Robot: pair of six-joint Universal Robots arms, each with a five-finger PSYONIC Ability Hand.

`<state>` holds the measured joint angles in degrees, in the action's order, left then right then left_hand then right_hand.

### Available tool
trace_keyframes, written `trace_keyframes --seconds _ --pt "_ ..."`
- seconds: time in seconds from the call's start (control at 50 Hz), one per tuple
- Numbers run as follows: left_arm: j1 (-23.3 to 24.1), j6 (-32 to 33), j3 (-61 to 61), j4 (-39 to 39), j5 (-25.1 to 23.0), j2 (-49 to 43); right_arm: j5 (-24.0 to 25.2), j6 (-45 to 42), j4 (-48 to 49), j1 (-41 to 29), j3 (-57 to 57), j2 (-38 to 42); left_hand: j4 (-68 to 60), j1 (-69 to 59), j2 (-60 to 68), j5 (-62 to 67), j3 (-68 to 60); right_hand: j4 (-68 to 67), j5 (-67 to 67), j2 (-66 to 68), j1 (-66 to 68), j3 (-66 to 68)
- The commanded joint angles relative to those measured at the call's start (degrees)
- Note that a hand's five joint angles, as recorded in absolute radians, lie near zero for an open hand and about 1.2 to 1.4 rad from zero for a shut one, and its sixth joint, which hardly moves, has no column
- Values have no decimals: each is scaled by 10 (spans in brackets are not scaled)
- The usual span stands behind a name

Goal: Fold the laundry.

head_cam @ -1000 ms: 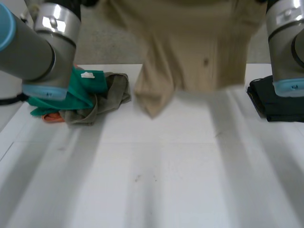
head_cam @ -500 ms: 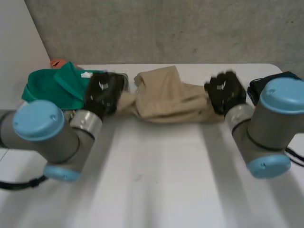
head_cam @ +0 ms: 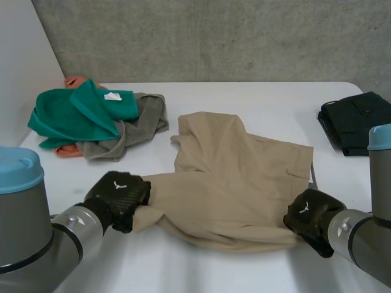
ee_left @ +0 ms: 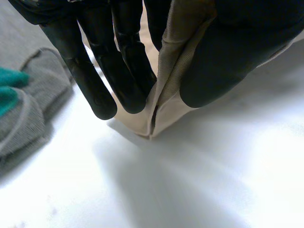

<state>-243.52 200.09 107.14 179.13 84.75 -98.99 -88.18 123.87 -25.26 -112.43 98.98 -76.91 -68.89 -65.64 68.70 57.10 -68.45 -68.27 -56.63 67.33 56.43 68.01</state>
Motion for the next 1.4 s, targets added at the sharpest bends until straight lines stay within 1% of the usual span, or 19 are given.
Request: trace_keyframes --seconds 0.02,0.04,0.08,0.16,0.22,0.26,0.3,0.32,0.38,0.42,0.52,0.6,0.84,0.98,1.06,1.14,1.22,1.36,1.4 --pt "6 5 -64 35 8 -95 -3 -4 82 0 -36 67 -111 -144 113 129 -115 -117 -134 127 236 120" --pt "6 7 -79 43 9 -108 -10 -4 92 -4 -71 96 -111 -144 113 129 -115 -117 -134 127 236 120" --pt "6 21 -130 67 10 -136 -20 -4 97 -5 -105 111 -111 -144 113 129 -115 -117 -134 127 236 120" --pt "6 65 -247 122 22 -168 -54 -2 124 -6 -232 126 -111 -144 113 129 -115 -117 -134 127 236 120" --pt "1 91 -351 184 35 -176 -69 1 188 -9 -344 138 -111 -144 113 129 -115 -117 -134 127 236 120" --pt "-1 98 -400 222 37 -176 -71 4 266 -9 -414 138 -111 -144 113 129 -115 -117 -134 127 236 120" --pt "-3 94 -462 298 38 -179 -69 7 331 -9 -444 137 -111 -144 113 129 -115 -117 -134 127 236 120" --pt "-4 92 -474 321 38 -179 -67 6 410 -9 -456 133 -111 -144 113 129 -115 -117 -134 127 236 120" --pt "-13 71 -501 404 45 -176 -62 6 532 -10 -455 116 -111 -144 113 129 -115 -117 -134 127 236 120" --pt "-19 48 -504 431 45 -176 -56 1 559 -12 -448 113 -111 -144 113 129 -115 -117 -134 127 236 120" --pt "-24 29 -486 427 42 -176 -44 1 547 -30 -428 117 -111 -144 113 129 -115 -117 -134 127 236 120" --pt "-24 28 -434 426 38 -182 -43 1 544 -45 -387 125 -111 -144 113 129 -115 -117 -134 127 236 120" --pt "-25 10 -225 423 31 -203 -40 30 541 -59 -182 154 -111 -144 113 129 -115 -117 -134 127 236 120" --pt "-20 14 -90 396 31 -189 -36 56 510 -53 -92 147 -111 -144 113 129 -115 -117 -134 127 236 120" --pt "-20 14 -43 345 31 -136 -31 55 458 -53 -66 140 -111 -144 113 129 -115 -117 -134 127 236 120" --pt "-18 8 -14 263 31 -90 -31 58 376 -50 -53 93 -111 -144 113 129 -115 -117 -134 127 236 120" --pt "-13 7 4 175 31 -55 -29 50 250 -43 -38 47 -111 -144 113 129 -115 -117 -134 127 236 120" --pt "-11 14 35 32 30 -23 -25 32 64 -17 -1 11 -111 -144 113 129 -115 -117 -134 127 236 120" --pt "-10 15 39 -2 30 -19 -24 21 49 -10 10 9 -111 -144 113 129 -115 -117 -134 127 236 120"
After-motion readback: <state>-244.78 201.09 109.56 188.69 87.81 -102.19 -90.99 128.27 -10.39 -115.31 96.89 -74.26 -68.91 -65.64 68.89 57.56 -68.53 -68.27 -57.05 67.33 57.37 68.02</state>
